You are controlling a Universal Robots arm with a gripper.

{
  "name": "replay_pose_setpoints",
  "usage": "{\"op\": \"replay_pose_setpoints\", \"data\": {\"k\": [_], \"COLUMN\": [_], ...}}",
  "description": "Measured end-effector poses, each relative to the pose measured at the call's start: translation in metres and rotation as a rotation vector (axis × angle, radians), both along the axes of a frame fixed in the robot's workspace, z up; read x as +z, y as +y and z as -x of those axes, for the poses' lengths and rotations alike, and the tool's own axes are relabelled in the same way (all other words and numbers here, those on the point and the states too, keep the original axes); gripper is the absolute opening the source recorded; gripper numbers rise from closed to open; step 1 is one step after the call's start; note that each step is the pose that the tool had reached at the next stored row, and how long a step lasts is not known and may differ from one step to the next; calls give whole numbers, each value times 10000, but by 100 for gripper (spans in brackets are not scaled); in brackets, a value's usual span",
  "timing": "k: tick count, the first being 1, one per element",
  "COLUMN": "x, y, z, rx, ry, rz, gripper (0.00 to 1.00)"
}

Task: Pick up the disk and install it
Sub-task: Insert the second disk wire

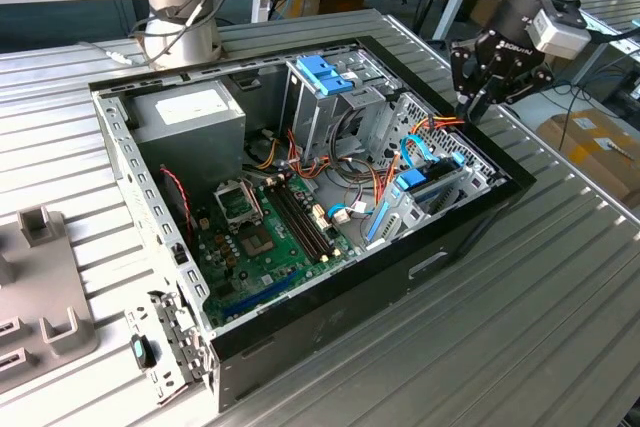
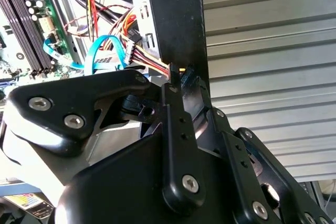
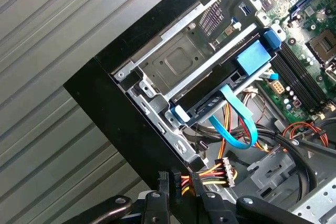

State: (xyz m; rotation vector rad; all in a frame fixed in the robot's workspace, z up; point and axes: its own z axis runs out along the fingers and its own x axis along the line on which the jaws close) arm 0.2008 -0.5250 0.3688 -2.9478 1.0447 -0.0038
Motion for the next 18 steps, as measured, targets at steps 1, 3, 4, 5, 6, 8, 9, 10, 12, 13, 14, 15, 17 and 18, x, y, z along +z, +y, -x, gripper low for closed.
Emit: {"op": "replay_pose_setpoints", "data": {"k": [1, 3, 4, 5, 6, 8, 9, 10, 12, 13, 14, 15, 17, 18], "x": [-8, -19, -20, -20, -20, -21, -20, -21, -22, -22, -21, -21, -21, -21], "y": [-1, 1, 1, 1, 1, 1, 1, 1, 1, 2, 1, 1, 1, 1], "z": [0, -2, -2, -2, -2, -3, -3, -3, -12, -12, -12, -12, -13, -14], "rx": [-1, 1, 1, 1, 1, 1, 1, 1, 3, 2, 1, 0, 1, 1], "ry": [0, -1, -1, -1, -1, -1, -1, -1, 2, 2, 2, 2, 2, 2], "rz": [0, 1, 2, 2, 2, 1, 1, 1, -1, 0, 0, 1, 1, 1], "gripper": [29, 29, 29, 29, 29, 29, 29, 29, 29, 29, 29, 29, 29, 29]}}
